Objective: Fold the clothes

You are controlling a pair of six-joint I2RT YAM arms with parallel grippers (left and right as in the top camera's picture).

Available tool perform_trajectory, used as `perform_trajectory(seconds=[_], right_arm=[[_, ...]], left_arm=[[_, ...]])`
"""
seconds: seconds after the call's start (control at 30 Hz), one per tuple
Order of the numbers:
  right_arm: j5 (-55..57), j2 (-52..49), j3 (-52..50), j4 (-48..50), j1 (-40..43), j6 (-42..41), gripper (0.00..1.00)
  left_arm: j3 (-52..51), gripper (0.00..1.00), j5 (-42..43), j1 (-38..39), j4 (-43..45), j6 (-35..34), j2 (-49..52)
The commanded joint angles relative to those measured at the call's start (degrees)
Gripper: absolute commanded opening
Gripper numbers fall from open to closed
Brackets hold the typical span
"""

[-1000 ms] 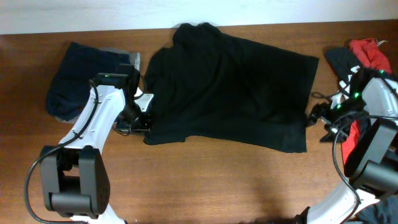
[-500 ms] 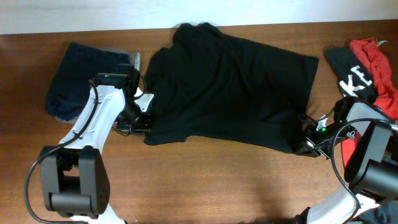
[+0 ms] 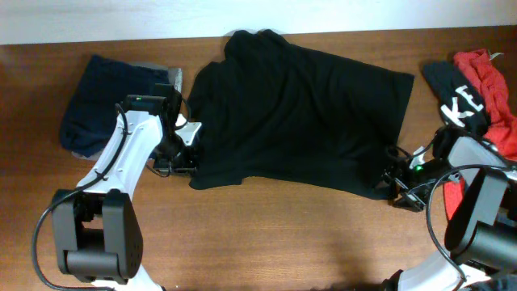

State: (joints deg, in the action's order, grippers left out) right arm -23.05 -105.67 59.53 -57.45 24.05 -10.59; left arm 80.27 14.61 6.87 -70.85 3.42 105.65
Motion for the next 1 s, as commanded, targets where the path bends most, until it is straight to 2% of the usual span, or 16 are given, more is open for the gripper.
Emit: perform_trajectory(seconds=[0.0,0.1,0.23,0.37,0.43,0.67,0.8,0.97], right_arm=[[-0.55,0.81,-2.34,3.30,-0.90,-5.29,0.68],[-0.44,0.81,-2.64,5.09,-0.83,-5.40,0.54],[0.39,0.81,-2.64,5.09,-0.79,-5.35,0.28],[1.68,0.81,-2.62,4.79,-0.79,-5.35,0.15],[1.66,1.55,-2.21,4.09,-0.31,-4.81,0.04],[1.66,10.91,6.16,-5.86,6.64,-4.46,0.04],[2.67,21.22,9.99,-11.61,11.58,-3.21,0.04],[2.67,29.88,10.03,-14.60,12.35,-3.26,0.04]], left_arm=[[0.35,0.00,0.90,-0.13,0.02,-0.39,-0.57],[0.35,0.00,0.87,-0.13,-0.17,-0.39,-0.57],[0.35,0.00,0.90,-0.13,-0.35,-0.39,-0.57],[0.35,0.01,0.87,-0.13,-0.33,-0.37,-0.57],[0.35,0.00,0.85,-0.17,-0.37,-0.37,-0.57],[0.35,0.00,1.57,-0.13,-1.44,-0.35,-1.33],[0.35,0.00,4.26,-0.11,-4.68,-0.35,-6.08],[0.35,0.01,4.28,0.94,-9.90,-0.37,-13.70]])
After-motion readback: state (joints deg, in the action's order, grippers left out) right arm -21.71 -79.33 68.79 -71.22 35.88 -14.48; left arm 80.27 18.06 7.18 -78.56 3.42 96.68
